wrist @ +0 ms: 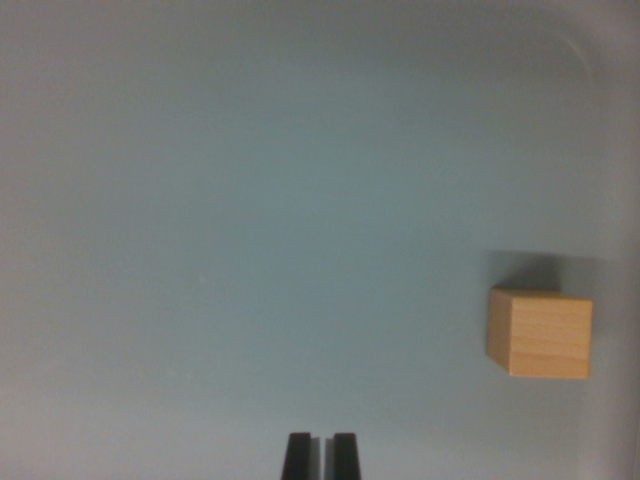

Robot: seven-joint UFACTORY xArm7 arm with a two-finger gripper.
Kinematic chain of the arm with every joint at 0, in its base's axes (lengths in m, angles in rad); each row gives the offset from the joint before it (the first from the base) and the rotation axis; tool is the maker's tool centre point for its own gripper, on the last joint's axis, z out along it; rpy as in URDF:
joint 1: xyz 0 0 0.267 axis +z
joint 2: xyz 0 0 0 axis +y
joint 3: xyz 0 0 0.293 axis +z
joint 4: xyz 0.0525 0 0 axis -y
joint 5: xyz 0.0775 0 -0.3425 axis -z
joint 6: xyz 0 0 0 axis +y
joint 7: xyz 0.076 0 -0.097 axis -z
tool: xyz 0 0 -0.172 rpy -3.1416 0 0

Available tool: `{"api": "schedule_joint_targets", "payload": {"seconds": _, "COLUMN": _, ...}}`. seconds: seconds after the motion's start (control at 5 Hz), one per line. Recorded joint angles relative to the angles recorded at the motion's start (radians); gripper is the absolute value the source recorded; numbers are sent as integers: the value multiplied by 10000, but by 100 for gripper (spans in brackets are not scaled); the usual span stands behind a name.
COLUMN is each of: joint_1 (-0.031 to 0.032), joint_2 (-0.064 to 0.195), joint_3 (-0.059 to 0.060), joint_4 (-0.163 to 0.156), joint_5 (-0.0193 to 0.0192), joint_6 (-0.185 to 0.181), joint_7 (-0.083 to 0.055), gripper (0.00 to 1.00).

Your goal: Push wooden cube

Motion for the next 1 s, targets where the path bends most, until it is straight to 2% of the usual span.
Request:
{"api": "schedule_joint_targets", "payload": {"seconds": 0.2, "joint_1": -102, "joint_2": 87, "joint_3": -94, "joint_4": -352, "joint_5": 7, "joint_6": -431, "joint_7": -154, "gripper": 0}}
{"api": "schedule_joint_targets", "payload": {"seconds": 0.4, "joint_1": -102, "joint_2": 87, "joint_3": -94, "joint_4": -352, "joint_5": 7, "joint_6": -431, "joint_7": -154, "gripper": 0}}
{"api": "schedule_joint_targets", "payload": {"seconds": 0.6, "joint_1": -210, "joint_2": 180, "joint_3": -195, "joint_4": -725, "joint_5": 14, "joint_6": -889, "joint_7": -318, "gripper": 0}}
{"api": "schedule_joint_targets", "payload": {"seconds": 0.8, "joint_1": -210, "joint_2": 180, "joint_3": -195, "joint_4": -725, "joint_5": 14, "joint_6": -889, "joint_7": -318, "gripper": 0}}
{"api": "schedule_joint_targets", "payload": {"seconds": 1.0, "joint_1": -321, "joint_2": 276, "joint_3": -299, "joint_4": -1112, "joint_5": 21, "joint_6": -1364, "joint_7": -488, "gripper": 0}}
